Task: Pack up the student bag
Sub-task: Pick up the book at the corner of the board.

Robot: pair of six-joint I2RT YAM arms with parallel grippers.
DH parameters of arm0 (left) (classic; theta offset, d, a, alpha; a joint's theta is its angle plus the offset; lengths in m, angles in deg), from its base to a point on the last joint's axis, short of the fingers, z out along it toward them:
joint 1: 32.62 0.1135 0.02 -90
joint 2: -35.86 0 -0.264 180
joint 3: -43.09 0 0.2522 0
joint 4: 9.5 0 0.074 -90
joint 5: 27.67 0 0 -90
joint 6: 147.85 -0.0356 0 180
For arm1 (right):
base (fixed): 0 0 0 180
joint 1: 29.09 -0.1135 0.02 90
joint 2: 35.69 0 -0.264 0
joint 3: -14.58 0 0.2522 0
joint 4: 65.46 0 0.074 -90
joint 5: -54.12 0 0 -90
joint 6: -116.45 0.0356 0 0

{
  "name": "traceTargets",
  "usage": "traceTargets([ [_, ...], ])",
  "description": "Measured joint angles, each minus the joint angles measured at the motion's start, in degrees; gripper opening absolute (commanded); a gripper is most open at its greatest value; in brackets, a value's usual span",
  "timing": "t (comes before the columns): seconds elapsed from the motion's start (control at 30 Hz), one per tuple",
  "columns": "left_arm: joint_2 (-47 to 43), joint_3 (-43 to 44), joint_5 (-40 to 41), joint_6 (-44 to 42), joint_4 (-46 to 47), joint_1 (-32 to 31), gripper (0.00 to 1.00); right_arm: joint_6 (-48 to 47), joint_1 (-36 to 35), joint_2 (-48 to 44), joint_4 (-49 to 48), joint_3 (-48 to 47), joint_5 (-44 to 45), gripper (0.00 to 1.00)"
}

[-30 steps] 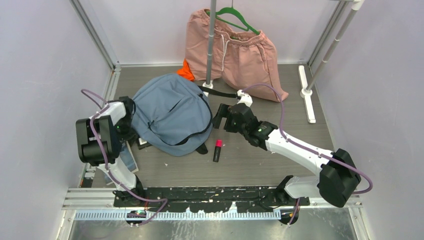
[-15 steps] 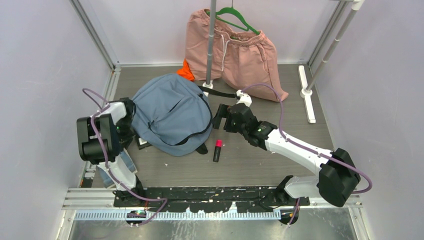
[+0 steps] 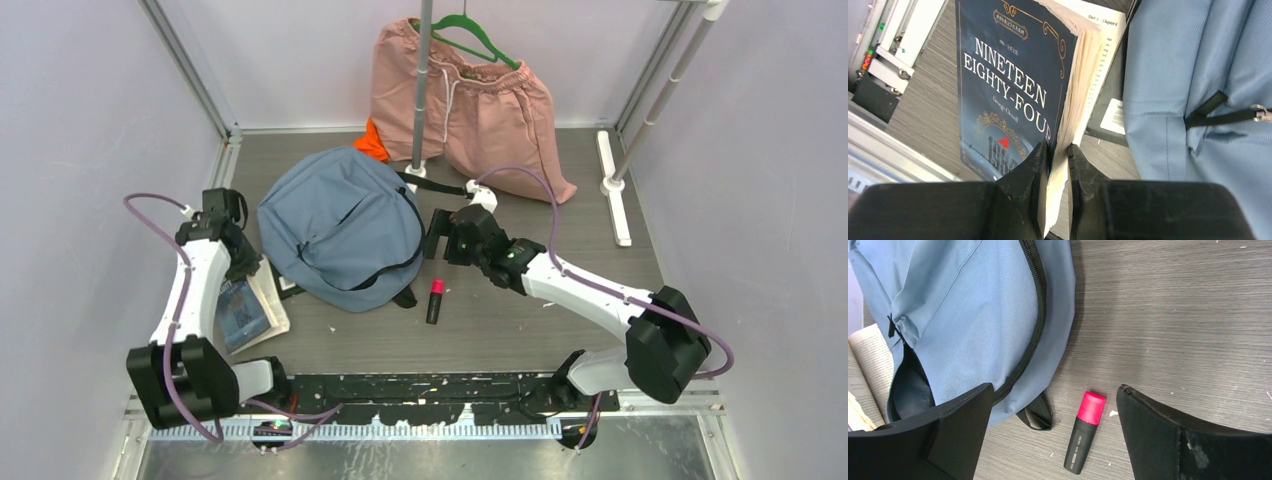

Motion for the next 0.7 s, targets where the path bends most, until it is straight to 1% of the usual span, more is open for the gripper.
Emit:
traceTargets([
  [0.13, -4.96, 0.04, -0.42, -1.88, -2.43, 0.00, 0.00, 0.02, 0.00, 0.33, 0.13, -0.48, -0.20, 0.98],
  [0.2, -7.48, 1.44, -0.83, -2.80, -4.74, 0.00, 0.00, 0.02, 0.00, 0.44, 0.15, -0.59, -0.28, 0.98],
  [0.27, -9.60, 4.02, -1.53, -3.56, -6.73, 0.00, 0.00, 0.02, 0.00, 0.85, 0.35, -0.94, -0.46, 0.98],
  [0.43, -13.29, 14.45, -3.87, -5.70, -9.81, -0.07, 0.00, 0.02, 0.00, 2.38, 0.55, -2.29, -1.16, 0.97],
  [0.53, -15.39, 18.69, -7.26, -6.32, -10.08, -0.07, 0.00, 0.02, 0.00, 2.58, 1.03, -3.15, -1.46, 0.97],
  [0.7, -18.91, 21.66, -18.10, -7.23, -9.90, -0.55, 0.00, 0.00, 0.00, 2.56, 1.20, -4.85, -1.90, 0.97],
])
